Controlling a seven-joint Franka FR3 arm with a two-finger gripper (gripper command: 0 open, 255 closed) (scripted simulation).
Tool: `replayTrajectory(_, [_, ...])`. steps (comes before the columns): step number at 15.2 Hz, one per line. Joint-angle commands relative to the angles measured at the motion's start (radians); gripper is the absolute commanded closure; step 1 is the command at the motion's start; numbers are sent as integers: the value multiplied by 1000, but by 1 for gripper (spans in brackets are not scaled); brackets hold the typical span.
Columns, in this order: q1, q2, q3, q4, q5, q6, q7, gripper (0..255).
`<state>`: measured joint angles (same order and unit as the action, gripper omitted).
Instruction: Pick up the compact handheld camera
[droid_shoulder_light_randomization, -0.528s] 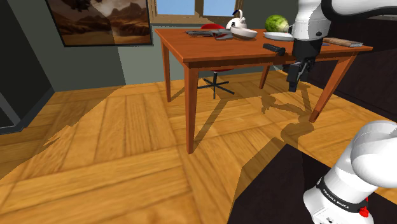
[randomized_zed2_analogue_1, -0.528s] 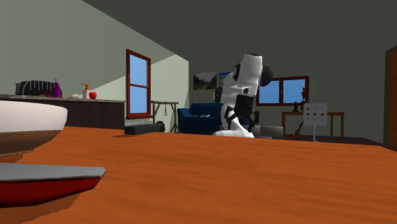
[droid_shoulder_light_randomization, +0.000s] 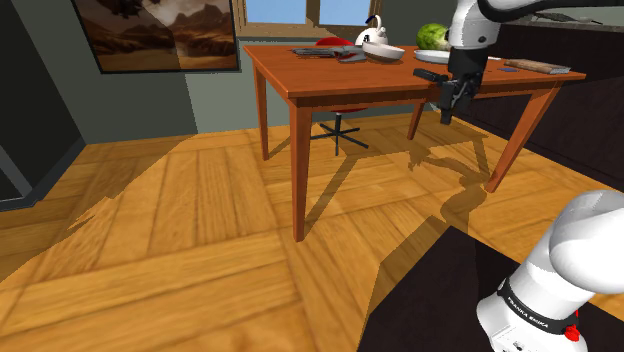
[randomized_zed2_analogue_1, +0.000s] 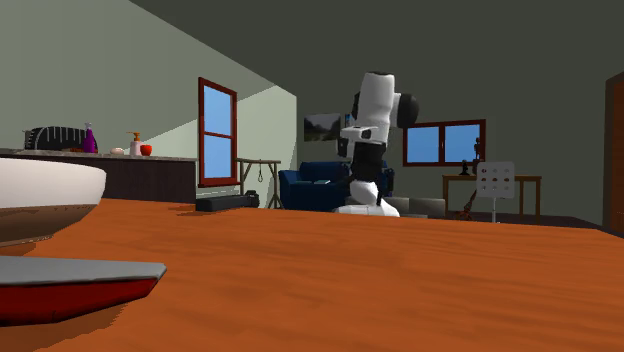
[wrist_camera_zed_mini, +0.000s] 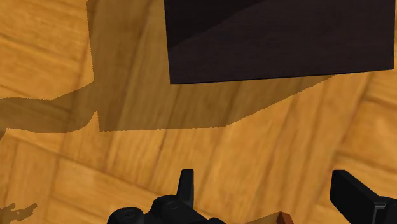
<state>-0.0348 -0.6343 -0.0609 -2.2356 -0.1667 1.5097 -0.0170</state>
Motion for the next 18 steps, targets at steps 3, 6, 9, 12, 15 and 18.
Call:
replayTrajectory(3, [-25,113,-61,109,-12,31,-39,0])
replayTrajectory(6, [-41,203,-104,202,-10,48,-70,0])
replayTrajectory(9, [-56,296,-148,303,3,58,-103,0])
replayTrajectory(12, [-72,394,-191,416,26,59,-140,0])
replayTrajectory(15, [-91,498,-234,541,61,50,-180,0])
replayTrajectory(18, [-118,611,-275,683,109,29,-223,0])
